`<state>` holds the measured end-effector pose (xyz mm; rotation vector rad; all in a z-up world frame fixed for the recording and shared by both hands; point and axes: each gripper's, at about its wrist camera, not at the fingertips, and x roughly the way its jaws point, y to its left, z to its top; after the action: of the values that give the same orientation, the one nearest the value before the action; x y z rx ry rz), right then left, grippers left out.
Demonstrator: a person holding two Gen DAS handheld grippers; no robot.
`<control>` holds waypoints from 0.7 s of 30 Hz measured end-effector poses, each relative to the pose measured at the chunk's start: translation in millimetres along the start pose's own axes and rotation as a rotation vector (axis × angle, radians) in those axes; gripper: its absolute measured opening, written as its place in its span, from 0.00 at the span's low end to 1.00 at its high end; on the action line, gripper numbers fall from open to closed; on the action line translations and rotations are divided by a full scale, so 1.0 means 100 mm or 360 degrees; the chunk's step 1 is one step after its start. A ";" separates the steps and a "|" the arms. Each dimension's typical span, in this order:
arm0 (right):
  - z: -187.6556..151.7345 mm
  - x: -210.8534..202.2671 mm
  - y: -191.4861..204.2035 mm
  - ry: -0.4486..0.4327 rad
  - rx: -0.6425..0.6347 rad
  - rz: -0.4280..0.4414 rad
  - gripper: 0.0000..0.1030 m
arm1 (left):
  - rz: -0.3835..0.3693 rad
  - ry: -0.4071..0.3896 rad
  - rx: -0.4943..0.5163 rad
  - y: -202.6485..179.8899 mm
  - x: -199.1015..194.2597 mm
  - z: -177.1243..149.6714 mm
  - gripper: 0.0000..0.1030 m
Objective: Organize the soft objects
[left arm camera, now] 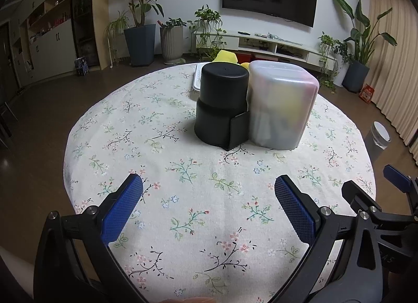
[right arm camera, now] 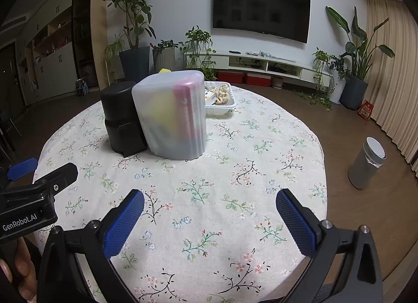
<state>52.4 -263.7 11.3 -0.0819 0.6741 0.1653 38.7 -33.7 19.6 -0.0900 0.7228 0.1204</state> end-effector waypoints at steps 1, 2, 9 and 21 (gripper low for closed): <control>0.00 0.00 0.00 0.0001 -0.0001 0.0000 1.00 | 0.0000 0.0001 0.0001 0.00 0.00 0.00 1.00; 0.00 0.00 0.00 0.0001 -0.0002 -0.0001 1.00 | -0.0001 0.0001 0.0002 0.00 0.00 0.00 1.00; -0.03 0.01 0.01 0.0007 -0.0004 0.0002 1.00 | -0.0011 0.0006 0.0004 -0.01 0.00 -0.01 1.00; -0.03 0.01 0.02 0.0009 -0.0006 0.0003 1.00 | -0.0024 0.0007 -0.0009 -0.02 -0.01 -0.01 1.00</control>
<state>50.6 -261.9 8.4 -0.0853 0.6799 0.1683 37.1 -35.6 19.5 -0.1014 0.7263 0.1080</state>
